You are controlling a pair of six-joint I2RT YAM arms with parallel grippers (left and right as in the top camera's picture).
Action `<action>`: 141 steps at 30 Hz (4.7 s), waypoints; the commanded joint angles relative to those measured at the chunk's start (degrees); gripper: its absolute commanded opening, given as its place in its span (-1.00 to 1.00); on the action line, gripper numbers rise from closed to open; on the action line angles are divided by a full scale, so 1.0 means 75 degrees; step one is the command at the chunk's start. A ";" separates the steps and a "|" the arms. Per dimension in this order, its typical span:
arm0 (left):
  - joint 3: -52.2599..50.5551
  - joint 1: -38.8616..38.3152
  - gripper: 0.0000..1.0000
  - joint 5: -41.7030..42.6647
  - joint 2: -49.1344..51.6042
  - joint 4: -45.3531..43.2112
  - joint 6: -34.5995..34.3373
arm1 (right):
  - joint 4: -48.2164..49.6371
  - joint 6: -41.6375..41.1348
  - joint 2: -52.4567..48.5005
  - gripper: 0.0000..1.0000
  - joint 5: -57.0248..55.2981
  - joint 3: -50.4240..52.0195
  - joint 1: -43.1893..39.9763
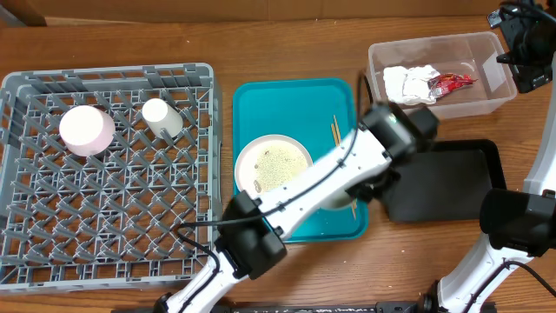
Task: Sort waste into correct bins and load items into the dishwasher
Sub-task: 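Lift the pale blue bowl and carry it to the rack, then lower the blue bowl upside down into the rack and release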
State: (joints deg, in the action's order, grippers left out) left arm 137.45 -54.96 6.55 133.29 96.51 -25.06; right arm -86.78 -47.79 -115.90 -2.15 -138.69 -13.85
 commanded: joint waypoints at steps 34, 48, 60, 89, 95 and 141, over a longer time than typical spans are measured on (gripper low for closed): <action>-0.3657 0.8778 -0.91 0.4905 -0.4345 -0.1547 0.3949 | 0.0012 0.0009 0.0006 1.00 -0.0076 -0.0020 -0.0015; -0.5260 1.0937 -0.92 0.7338 -0.3567 -0.1690 0.5936 | 0.0012 0.0009 0.0006 1.00 -0.0073 -0.0020 -0.0015; -0.5823 1.1284 -0.92 0.7408 -0.3040 -0.1763 0.6580 | 0.0012 0.0006 0.0006 1.00 -0.0076 -0.0020 -0.0015; -0.5823 1.2141 -0.81 0.6898 -0.2541 -0.1107 0.6525 | 0.0012 0.0006 0.0006 1.00 -0.0073 -0.0020 -0.0015; -0.5823 1.2126 -0.78 0.6872 -0.2538 -0.0930 0.6519 | 0.0012 0.0006 0.0006 1.00 -0.0076 -0.0020 -0.0015; -0.5727 1.1908 -0.92 0.2177 -0.4415 -0.2518 0.2553 | 0.0012 0.0006 0.0006 1.00 -0.0076 -0.0020 -0.0015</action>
State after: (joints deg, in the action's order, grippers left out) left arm 94.11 37.45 36.73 100.36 80.42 5.45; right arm -86.76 -47.79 -115.90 -2.13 -138.69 -13.85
